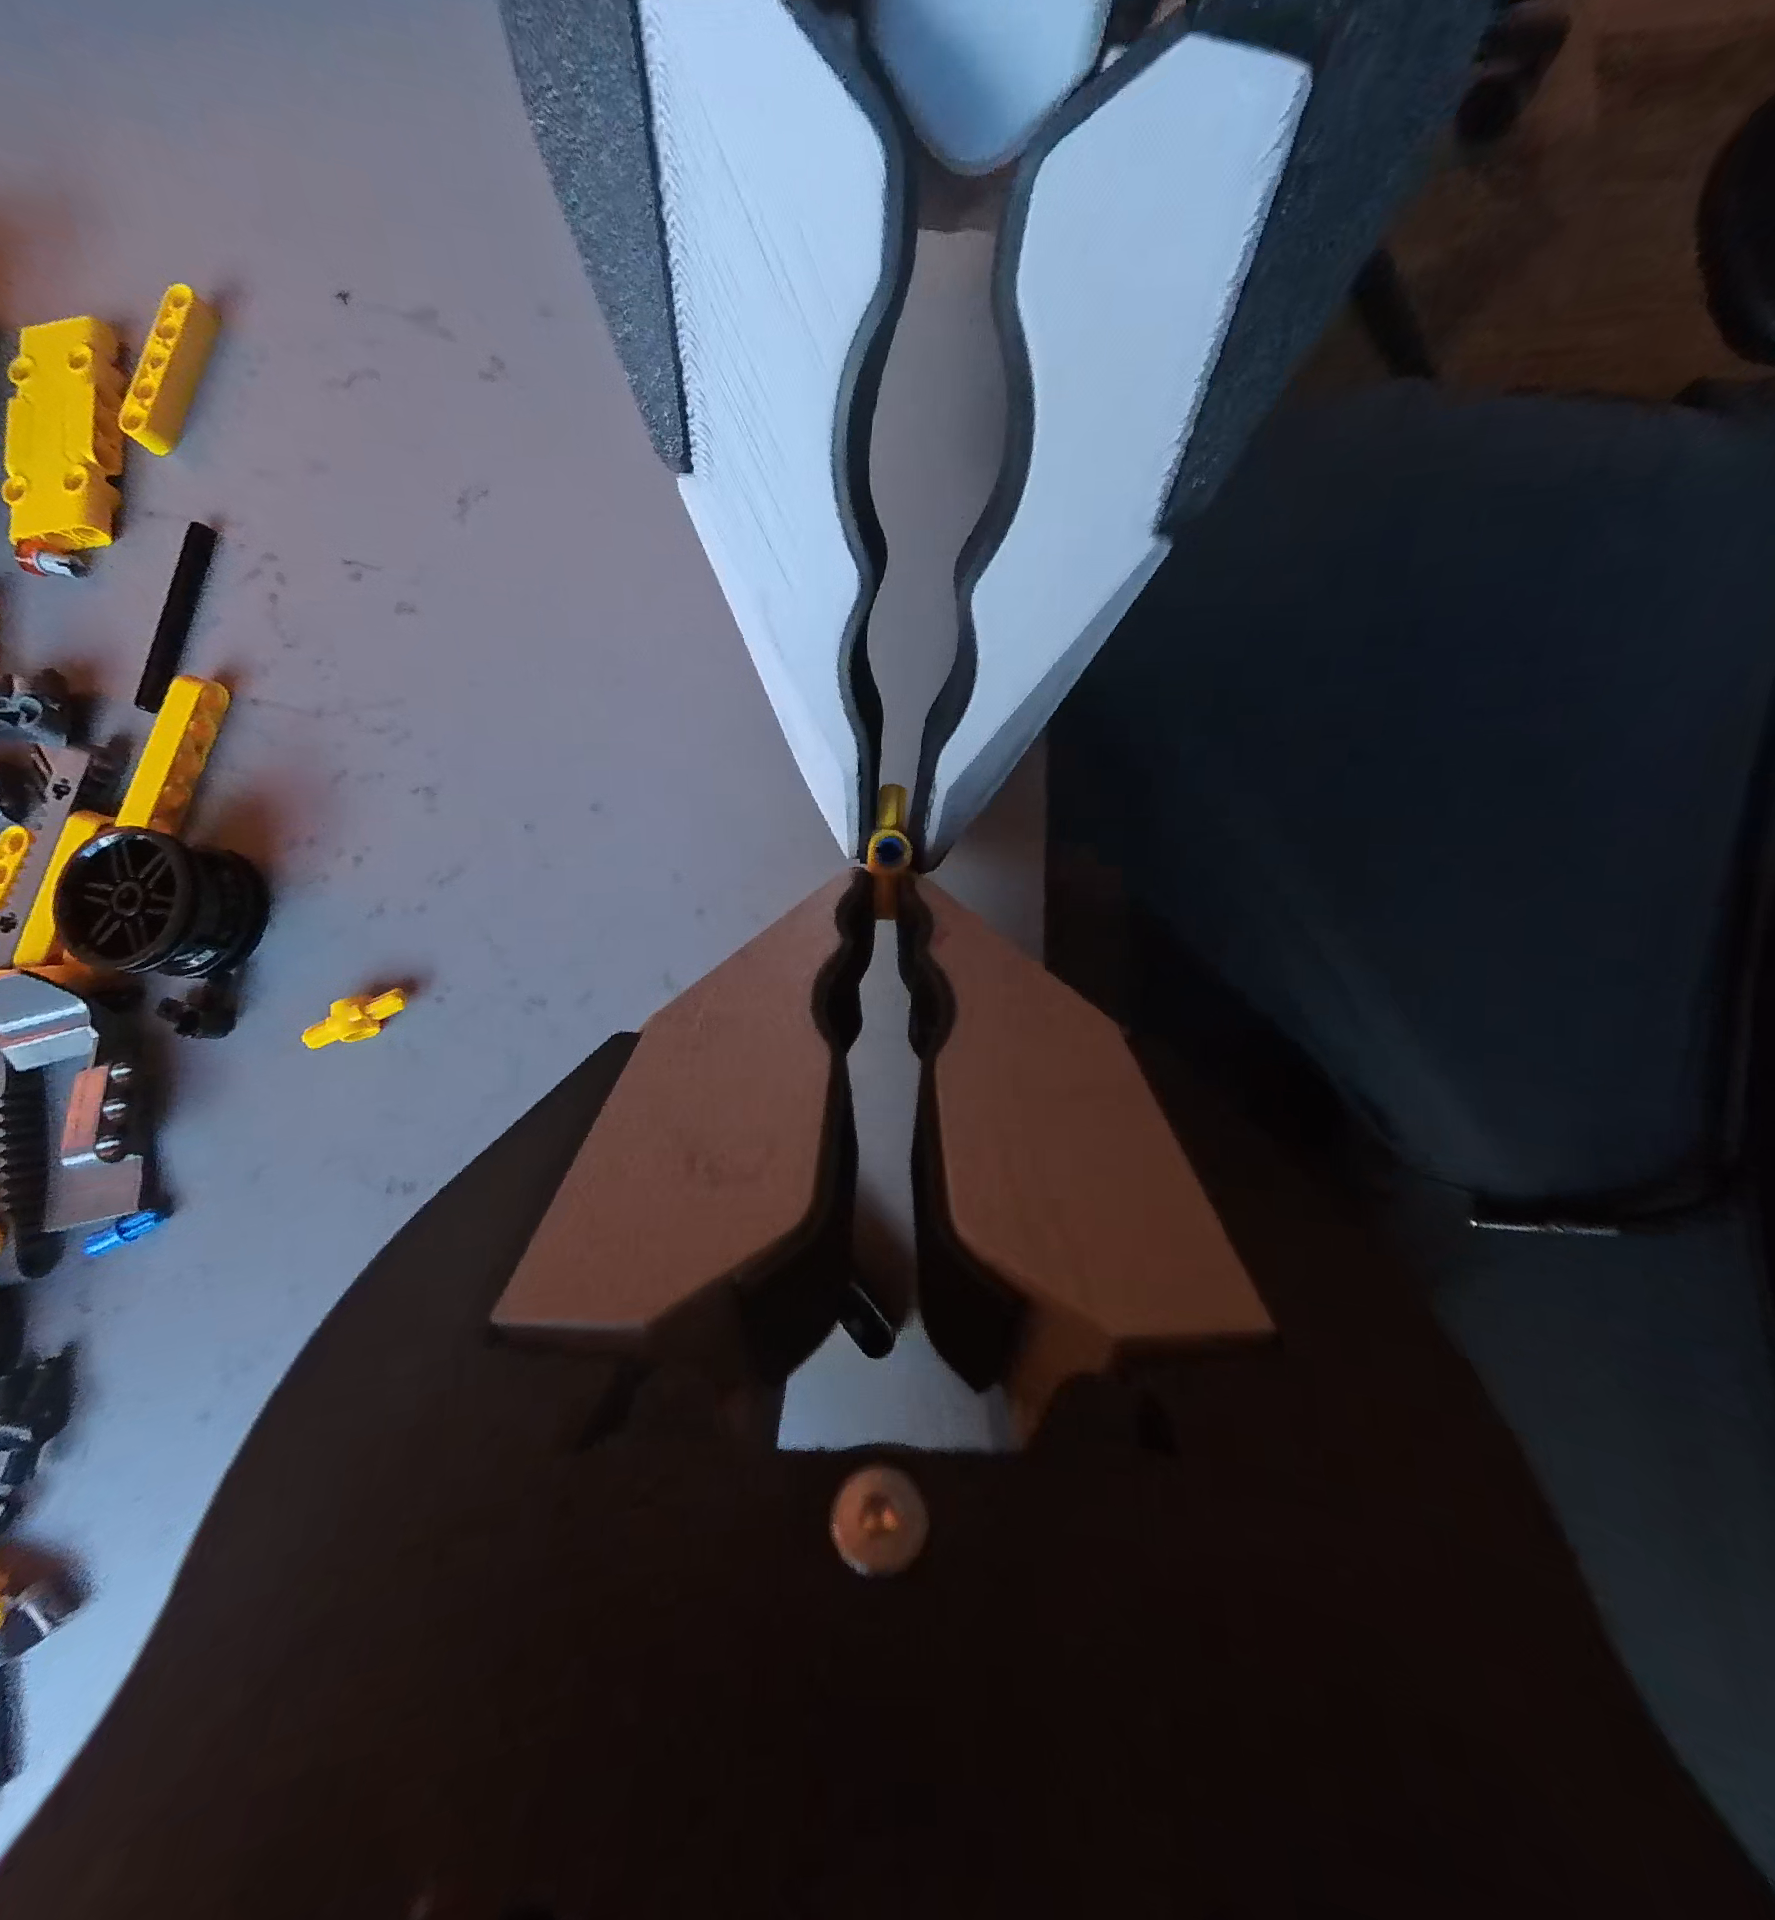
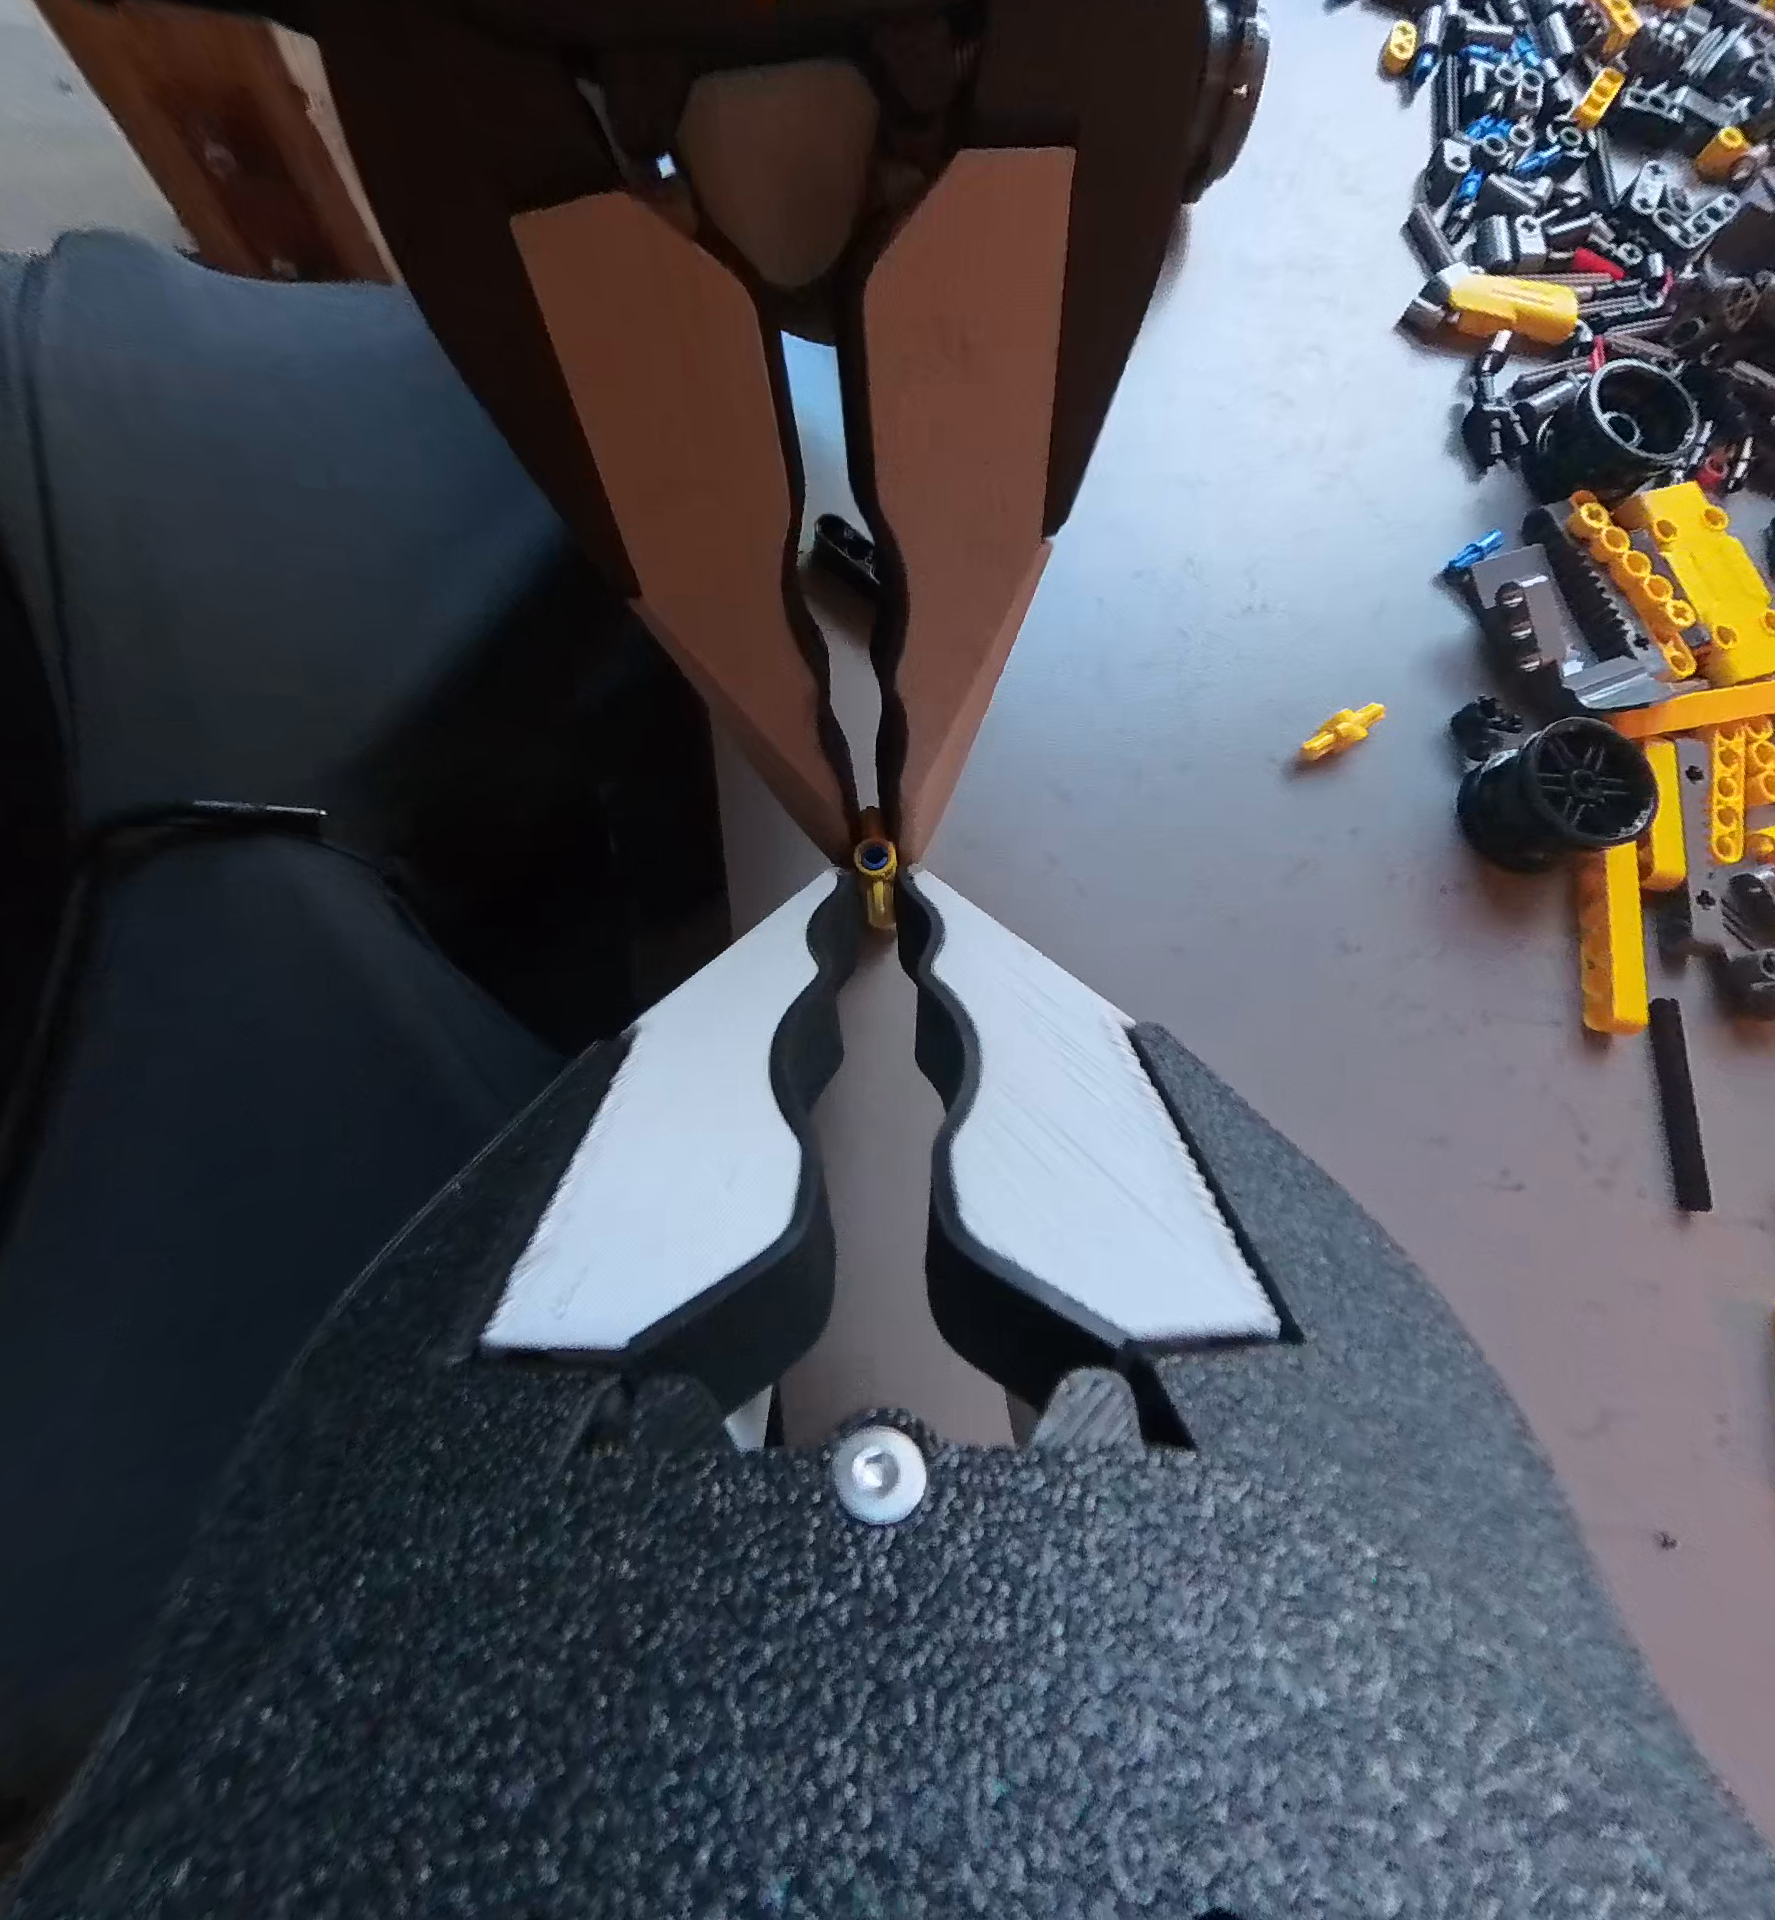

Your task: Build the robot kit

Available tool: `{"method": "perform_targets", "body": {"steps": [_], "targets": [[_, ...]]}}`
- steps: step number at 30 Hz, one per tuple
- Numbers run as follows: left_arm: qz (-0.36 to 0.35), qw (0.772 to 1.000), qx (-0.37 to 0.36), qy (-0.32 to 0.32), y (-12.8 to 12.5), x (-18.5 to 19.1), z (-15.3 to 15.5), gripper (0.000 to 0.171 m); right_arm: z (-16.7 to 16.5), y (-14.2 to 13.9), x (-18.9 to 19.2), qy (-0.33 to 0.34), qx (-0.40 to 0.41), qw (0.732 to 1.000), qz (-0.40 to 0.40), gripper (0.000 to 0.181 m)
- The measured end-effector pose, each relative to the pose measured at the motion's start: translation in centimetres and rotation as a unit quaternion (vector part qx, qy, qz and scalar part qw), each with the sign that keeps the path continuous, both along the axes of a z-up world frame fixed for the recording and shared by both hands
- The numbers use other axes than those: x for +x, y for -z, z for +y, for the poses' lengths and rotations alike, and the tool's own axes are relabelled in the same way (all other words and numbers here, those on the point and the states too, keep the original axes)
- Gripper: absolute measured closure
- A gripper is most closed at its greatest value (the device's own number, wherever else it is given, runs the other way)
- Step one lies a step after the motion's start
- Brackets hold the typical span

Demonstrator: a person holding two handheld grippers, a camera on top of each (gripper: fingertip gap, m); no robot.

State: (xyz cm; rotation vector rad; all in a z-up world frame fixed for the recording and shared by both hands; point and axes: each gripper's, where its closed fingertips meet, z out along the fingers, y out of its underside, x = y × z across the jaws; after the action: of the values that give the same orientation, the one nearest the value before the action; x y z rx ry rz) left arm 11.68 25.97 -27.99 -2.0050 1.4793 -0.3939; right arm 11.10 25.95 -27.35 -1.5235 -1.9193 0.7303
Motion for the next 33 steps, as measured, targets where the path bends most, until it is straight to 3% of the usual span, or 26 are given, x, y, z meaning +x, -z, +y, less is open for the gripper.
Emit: {"method": "perform_targets", "body": {"steps": [6, 12, 33], "targets": [[0.013, 1.0, -0.011, 0.009, -0.12, 0.16, 0.01, 0.17, 0.0, 0.02, 0.19, 0.014, -0.042, 0.999, 0.023, 0.176], [-0.002, 0.998, -0.058, -0.006, -0.08, 0.06, 0.53, 0.17, 0.45, 0.04, 0.07, 0.029, -0.147, 0.988, 0.027, 0.176], [0.023, 0.996, -0.084, -0.02, -0.1, -0.2, 0.22, 0.17, 0.17, -0.01, -0.05, 0.027, -0.169, 0.985, 0.028, 0.175]]}}
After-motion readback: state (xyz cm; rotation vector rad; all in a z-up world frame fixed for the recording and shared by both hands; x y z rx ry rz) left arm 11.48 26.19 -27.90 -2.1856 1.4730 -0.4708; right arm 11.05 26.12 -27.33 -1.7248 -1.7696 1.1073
